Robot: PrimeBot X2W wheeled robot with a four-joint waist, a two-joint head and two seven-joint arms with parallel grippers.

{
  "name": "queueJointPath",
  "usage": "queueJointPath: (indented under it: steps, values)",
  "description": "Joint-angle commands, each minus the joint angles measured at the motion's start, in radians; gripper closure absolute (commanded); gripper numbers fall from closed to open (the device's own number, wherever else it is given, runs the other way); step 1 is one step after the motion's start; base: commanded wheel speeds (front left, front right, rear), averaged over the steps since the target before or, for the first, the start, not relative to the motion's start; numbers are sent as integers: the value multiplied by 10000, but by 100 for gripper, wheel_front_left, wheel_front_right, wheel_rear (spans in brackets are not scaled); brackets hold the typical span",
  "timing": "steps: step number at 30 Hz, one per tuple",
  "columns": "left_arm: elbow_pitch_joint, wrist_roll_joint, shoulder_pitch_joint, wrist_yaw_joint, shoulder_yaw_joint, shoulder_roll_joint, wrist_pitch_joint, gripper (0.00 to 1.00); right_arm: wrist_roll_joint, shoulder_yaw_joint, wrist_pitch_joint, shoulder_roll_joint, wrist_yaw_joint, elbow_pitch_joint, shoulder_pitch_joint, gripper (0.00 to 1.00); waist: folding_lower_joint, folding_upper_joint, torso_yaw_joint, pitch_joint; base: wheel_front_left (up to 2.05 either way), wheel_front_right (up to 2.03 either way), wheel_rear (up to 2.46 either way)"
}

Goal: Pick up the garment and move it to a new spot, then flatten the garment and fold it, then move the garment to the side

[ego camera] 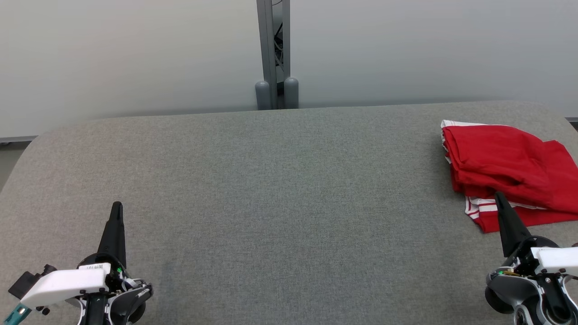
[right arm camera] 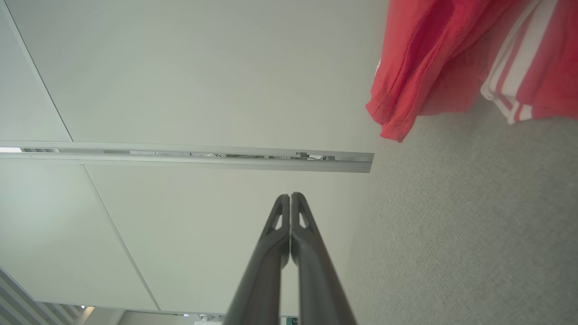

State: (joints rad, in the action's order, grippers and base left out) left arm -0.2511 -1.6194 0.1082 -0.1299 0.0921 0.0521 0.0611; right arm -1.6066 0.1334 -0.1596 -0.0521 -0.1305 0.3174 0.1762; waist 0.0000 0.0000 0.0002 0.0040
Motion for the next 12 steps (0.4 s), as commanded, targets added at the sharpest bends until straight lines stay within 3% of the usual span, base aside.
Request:
queueJointPath:
  steps: [1,12]
  values:
    - [-9,48,159,-45,48,29,30,100,55,41,-69,-28,-4,27,99,100,0,0,0,0,0,0,0]
    - [-9,57,159,-45,53,25,38,100,64,48,-79,-23,-4,26,101,100,0,0,0,0,0,0,0]
